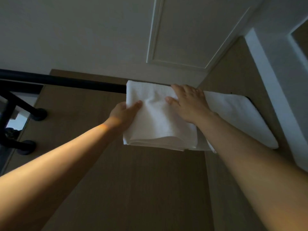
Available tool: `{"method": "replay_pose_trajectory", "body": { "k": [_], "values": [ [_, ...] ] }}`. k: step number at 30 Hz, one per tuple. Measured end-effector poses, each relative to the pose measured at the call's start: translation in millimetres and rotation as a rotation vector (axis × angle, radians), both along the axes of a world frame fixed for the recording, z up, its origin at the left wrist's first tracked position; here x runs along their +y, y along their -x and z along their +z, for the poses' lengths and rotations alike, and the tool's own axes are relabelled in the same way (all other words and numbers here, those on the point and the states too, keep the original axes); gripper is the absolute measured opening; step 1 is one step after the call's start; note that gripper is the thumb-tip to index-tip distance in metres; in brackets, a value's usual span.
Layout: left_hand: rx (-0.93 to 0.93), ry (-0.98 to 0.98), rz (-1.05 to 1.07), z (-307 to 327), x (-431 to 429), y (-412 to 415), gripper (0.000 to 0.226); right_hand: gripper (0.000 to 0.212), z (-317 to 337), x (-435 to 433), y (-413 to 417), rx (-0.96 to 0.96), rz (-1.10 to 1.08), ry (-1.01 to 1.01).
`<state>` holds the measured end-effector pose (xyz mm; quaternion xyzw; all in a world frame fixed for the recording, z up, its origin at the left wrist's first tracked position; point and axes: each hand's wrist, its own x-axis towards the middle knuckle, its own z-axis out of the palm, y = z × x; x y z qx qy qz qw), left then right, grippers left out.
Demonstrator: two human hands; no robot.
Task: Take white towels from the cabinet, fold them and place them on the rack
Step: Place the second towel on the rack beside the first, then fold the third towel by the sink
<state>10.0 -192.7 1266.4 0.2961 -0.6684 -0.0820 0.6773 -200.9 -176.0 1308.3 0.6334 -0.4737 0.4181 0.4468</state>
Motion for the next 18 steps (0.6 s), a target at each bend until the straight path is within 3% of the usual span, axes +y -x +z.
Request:
{"method": "replay_pose_trajectory", "body": {
  "k": [8, 18],
  "values": [
    [-0.028, -0.042, 0.116, -18, 8, -4, 0.042, 0.056, -43, 32, -5, 0.007, 0.088, -0.017],
    [-0.331, 0.028, 0.352, -144, 49, -25, 0.062, 0.058, -189, 87, -8, 0.087, 0.286, -0.165]
  ]
}}
